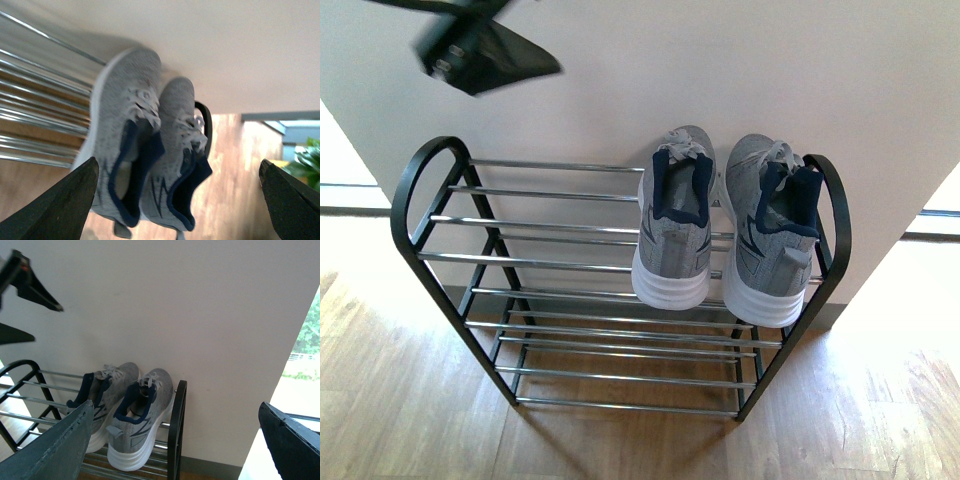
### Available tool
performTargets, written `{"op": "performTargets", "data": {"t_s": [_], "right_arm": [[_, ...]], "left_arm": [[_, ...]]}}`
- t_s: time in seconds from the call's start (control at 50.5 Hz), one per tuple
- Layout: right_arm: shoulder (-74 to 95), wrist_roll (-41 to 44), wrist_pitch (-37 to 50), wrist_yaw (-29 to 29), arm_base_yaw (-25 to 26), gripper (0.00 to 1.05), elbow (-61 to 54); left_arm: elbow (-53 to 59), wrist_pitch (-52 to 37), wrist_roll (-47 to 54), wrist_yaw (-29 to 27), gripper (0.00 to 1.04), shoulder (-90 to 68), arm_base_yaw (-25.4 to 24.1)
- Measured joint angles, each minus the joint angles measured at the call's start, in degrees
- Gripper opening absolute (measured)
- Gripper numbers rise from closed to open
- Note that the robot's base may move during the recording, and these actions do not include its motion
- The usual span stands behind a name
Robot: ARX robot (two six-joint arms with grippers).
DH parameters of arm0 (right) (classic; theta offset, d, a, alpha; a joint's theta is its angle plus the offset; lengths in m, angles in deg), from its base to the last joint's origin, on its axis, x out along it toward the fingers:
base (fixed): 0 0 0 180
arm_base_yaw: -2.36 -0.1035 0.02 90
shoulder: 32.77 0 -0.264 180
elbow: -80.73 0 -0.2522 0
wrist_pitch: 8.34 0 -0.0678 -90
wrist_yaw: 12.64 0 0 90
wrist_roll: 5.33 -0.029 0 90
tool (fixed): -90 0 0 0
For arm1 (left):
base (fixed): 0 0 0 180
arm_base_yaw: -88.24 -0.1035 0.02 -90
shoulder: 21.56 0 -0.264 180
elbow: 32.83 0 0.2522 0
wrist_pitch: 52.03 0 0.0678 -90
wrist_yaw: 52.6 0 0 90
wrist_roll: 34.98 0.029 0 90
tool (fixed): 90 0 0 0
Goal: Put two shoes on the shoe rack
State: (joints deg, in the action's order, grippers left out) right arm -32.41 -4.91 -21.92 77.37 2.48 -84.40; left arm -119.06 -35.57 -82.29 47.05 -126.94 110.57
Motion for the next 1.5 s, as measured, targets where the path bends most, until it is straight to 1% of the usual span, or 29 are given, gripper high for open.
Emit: {"op": "performTargets", "data": {"t_s": [0.099, 0.139, 0.178, 0.198, 0.218, 0.257, 0.277, 0.317, 0.356, 0.416, 0.455, 0.594, 0.613, 0.673, 0.693, 0.712, 0.772, 0.831, 1.187, 1.247, 1.286, 1.365, 1.504], "right_arm": [[0.00, 0.00, 0.00, 0.02, 0.00, 0.95, 0.00], [0.00, 0.00, 0.00, 0.02, 0.00, 0.95, 0.00], [0.00, 0.00, 0.00, 0.02, 0.00, 0.95, 0.00], [0.00, 0.00, 0.00, 0.02, 0.00, 0.96, 0.00], [-0.02, 0.00, 0.00, 0.02, 0.00, 0.95, 0.00], [-0.02, 0.00, 0.00, -0.07, 0.00, 0.96, 0.00], [-0.02, 0.00, 0.00, -0.15, 0.00, 0.95, 0.00], [-0.02, 0.00, 0.00, -0.13, 0.00, 0.95, -0.02], [-0.04, 0.00, 0.00, 0.00, 0.00, 0.96, 0.00], [-0.04, 0.00, 0.00, 0.02, 0.00, 0.95, 0.00], [-0.04, 0.00, 0.00, 0.00, 0.00, 0.95, -0.02], [-0.04, 0.00, 0.00, 0.00, 0.00, 0.95, -0.02], [-0.04, 0.00, 0.00, 0.00, 0.00, 0.95, 0.00], [-0.04, 0.00, 0.00, 0.00, 0.00, 0.95, 0.00], [-0.04, 0.00, 0.00, 0.00, 0.00, 0.95, 0.00], [-0.04, 0.00, 0.00, 0.00, 0.00, 0.95, 0.00], [-0.04, 0.00, 0.00, 0.00, 0.00, 0.95, 0.00], [-0.04, 0.00, 0.00, 0.00, 0.00, 0.95, 0.00], [-0.04, 0.00, 0.00, 0.00, 0.00, 0.95, 0.00], [-0.04, 0.00, 0.00, 0.00, 0.00, 0.96, 0.00], [-0.04, 0.00, 0.00, 0.00, 0.00, 0.95, 0.00], [-0.04, 0.00, 0.00, 0.00, 0.00, 0.95, 0.00], [-0.04, 0.00, 0.00, 0.00, 0.00, 0.95, 0.00]], "left_arm": [[3.50, 0.50, 4.07, -5.55, 0.95, 5.60, -3.08], [5.99, 0.31, 7.02, -9.90, 0.95, 8.92, -5.14], [7.17, 0.26, 8.66, -11.47, 0.95, 10.84, -6.62], [8.15, -1.86, 11.21, -13.46, 0.94, 11.19, -6.75], [10.08, -6.99, 13.18, -16.48, 0.91, 11.80, -6.95], [14.84, -18.75, 20.35, -21.33, 0.83, 12.81, -7.17], [18.86, -26.88, 24.68, -22.84, 0.78, 13.64, -7.41], [24.15, -35.95, 31.41, -23.21, 0.71, 14.82, -7.82], [28.81, -42.86, 36.28, -22.91, 0.64, 16.17, -8.31], [34.47, -49.57, 40.83, -21.59, 0.53, 18.95, -9.11], [38.05, -52.22, 42.88, -20.98, 0.44, 21.55, -10.03], [46.38, -54.55, 45.59, -19.37, 0.19, 27.56, -13.00], [47.93, -54.75, 45.83, -18.78, 0.14, 28.63, -13.38], [50.77, -54.99, 46.12, -17.79, 0.03, 30.71, -13.94], [52.04, -55.12, 46.21, -17.18, 0.01, 31.80, -14.21], [52.46, -55.15, 46.34, -17.00, 0.01, 32.17, -14.29], [54.07, -55.21, 46.42, -16.96, 0.11, 33.79, -14.71], [55.23, -55.21, 46.64, -16.44, 0.01, 35.21, -15.39], [63.25, -52.57, 46.80, -13.94, 0.01, 45.70, -17.92], [64.28, -51.58, 46.82, -10.80, 0.01, 47.69, -19.85], [64.89, -50.97, 46.84, -10.19, 0.01, 48.87, -20.79], [65.85, -49.70, 46.84, -10.05, 0.01, 51.15, -21.88], [67.80, -47.60, 46.84, -9.75, 0.01, 55.19, -22.08]]}}
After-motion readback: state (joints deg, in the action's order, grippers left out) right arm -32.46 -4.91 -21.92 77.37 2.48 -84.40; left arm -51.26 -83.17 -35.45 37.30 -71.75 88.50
